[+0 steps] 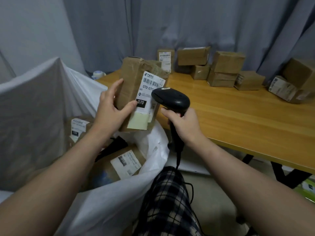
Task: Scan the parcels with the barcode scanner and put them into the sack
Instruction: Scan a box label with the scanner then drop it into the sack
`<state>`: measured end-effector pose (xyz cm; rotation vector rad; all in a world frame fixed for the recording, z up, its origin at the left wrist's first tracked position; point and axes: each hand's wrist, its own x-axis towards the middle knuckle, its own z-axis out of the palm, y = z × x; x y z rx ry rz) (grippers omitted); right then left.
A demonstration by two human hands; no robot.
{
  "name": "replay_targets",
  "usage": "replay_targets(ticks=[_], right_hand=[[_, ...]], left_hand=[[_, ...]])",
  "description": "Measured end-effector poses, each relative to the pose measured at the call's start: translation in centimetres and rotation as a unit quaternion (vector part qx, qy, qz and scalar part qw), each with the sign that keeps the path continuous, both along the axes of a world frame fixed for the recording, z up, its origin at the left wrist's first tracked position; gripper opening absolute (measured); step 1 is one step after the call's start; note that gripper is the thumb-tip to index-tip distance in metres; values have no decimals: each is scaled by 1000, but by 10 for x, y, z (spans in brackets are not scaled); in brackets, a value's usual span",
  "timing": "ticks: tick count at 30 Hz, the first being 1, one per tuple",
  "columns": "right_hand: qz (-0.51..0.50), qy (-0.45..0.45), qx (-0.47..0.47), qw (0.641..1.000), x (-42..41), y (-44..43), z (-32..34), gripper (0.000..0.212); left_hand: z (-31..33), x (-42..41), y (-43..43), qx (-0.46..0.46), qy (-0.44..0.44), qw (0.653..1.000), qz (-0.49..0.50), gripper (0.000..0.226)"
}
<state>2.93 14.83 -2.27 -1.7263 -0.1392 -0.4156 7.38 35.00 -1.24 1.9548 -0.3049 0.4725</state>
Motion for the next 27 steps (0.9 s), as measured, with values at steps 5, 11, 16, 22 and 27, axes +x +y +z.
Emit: replay_targets(ticks=[5, 11, 16, 22, 27], right_hand=[[11, 40, -21, 999, 19, 45, -1, 37], [-3, 88, -57, 994, 30, 59, -21, 39], [-26, 110, -55, 992, 27, 49, -31, 34], [-59, 113, -39, 991, 28, 22, -25, 38], [-86, 121, -7, 989, 33, -10, -20, 30]], left_hand=[[13, 5, 58, 190, 52, 971, 137, 66], [-11, 11, 68, 424, 180, 881, 113, 76], [-32, 21, 49, 504, 220, 834, 39, 68], [-17, 32, 2, 474, 109, 873, 35, 61], [-5, 45, -36, 462, 57, 885, 16, 61]])
